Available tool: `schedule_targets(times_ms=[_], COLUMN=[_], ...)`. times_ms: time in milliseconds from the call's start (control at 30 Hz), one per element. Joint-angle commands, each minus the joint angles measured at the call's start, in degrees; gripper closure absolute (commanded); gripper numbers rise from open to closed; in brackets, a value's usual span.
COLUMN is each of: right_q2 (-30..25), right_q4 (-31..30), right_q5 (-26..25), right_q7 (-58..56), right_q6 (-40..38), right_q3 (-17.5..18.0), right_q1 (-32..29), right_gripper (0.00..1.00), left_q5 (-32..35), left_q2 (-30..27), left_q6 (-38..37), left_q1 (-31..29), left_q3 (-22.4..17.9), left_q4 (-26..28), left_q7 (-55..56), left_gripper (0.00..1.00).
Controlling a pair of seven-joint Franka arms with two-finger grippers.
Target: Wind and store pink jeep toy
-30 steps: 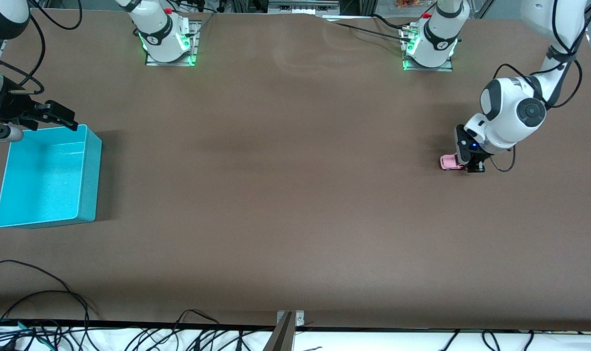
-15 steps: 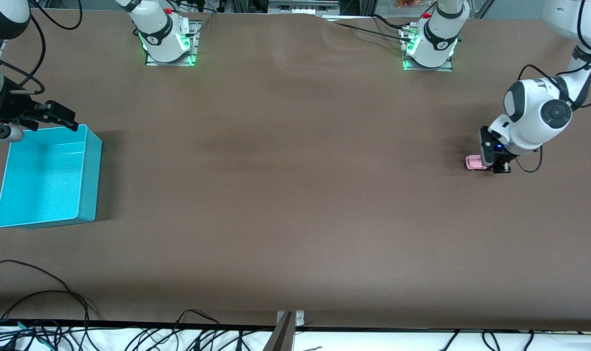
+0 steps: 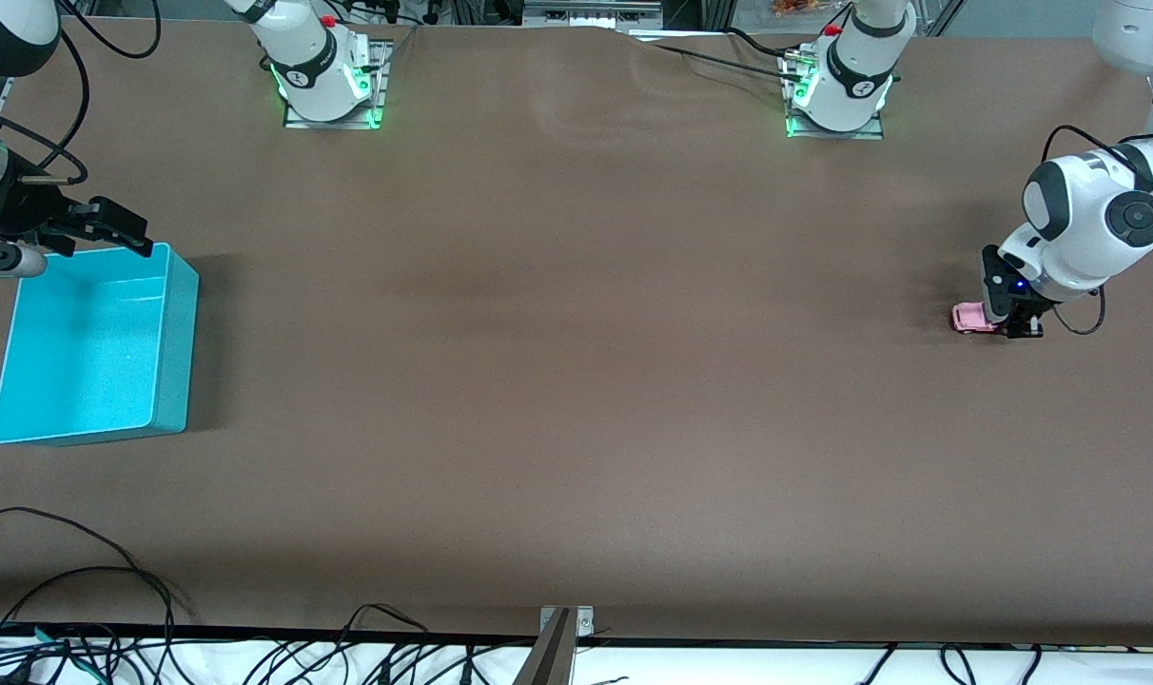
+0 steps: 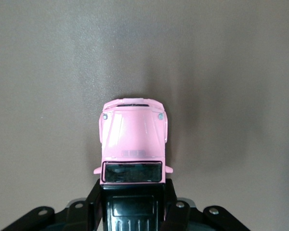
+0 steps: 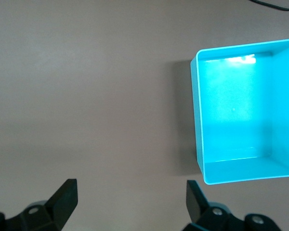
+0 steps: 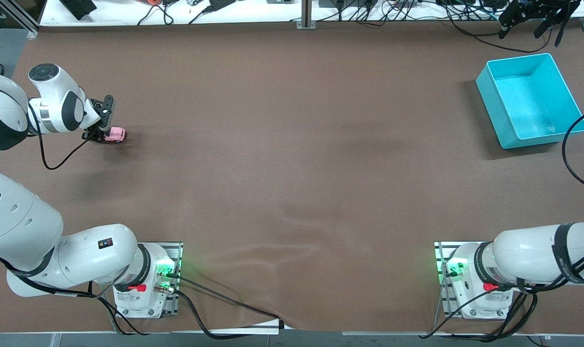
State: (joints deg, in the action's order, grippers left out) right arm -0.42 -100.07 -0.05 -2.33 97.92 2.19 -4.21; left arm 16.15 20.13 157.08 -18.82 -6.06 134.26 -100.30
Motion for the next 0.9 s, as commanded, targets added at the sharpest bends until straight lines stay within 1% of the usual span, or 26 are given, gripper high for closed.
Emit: schedule_targets(times_ms=[0, 33, 100, 200, 367, 467, 633, 767, 867], right_q2=[-0.73, -0.73, -0.73, -0.73, -0.73, -0.81, -0.99, -0.99, -1.08], right_q4=[-0.91, -0.91, -0.91, -0.91, -1.09, -1.18, -1.27, -1.35, -1.62], right_q5=[1.28, 1.28, 1.28, 1.19, 1.28, 1.28, 1.28, 1.28, 1.28], right_q7=[-0.13, -0.13, -0.22, -0.66, -0.92, -0.92, -1.01, -1.1, -1.1], right_q6=[1.04, 1.13, 1.13, 1.04, 1.04, 0.96, 0.78, 0.78, 0.78], right_q3=[0.27, 0.27, 0.27, 0.27, 0.27, 0.27, 0.27, 0.27, 0.27], right_q1=[-0.27, -0.27, -0.27, -0.27, -0.27, -0.27, -0.27, -0.19, -0.18], right_gripper=[0.0, 0.0, 0.0, 0.0, 0.0, 0.0, 0.0, 0.0, 0.0], left_q5=[-0.41, -1.29, -2.78, -3.93, -3.93, -4.02, -4.46, -6.65, -7.27], left_q2=[7.91, 7.91, 7.82, 7.29, 6.59, 5.63, 2.9, 0.53, -4.47], left_q6=[2.97, 2.97, 2.97, 2.8, 2.09, 0.26, -6.51, -15.64, -22.14], left_q1=[-0.6, -0.6, -0.6, -0.51, -0.51, -0.51, -0.16, 0.37, 1.51], left_q3=[0.0, 0.0, 0.0, 0.09, 0.09, 0.18, 0.61, 1.23, 1.93], left_q4=[-2.06, -2.59, -2.86, -2.86, -2.86, -2.86, -3.47, -5.93, -6.2], left_q7=[0.1, 0.1, -0.16, -0.25, -0.25, -0.25, -0.16, -0.25, -0.16], left_gripper=[0.8, 0.67, 0.0, 0.0, 0.0, 0.0, 0.0, 0.0, 0.0])
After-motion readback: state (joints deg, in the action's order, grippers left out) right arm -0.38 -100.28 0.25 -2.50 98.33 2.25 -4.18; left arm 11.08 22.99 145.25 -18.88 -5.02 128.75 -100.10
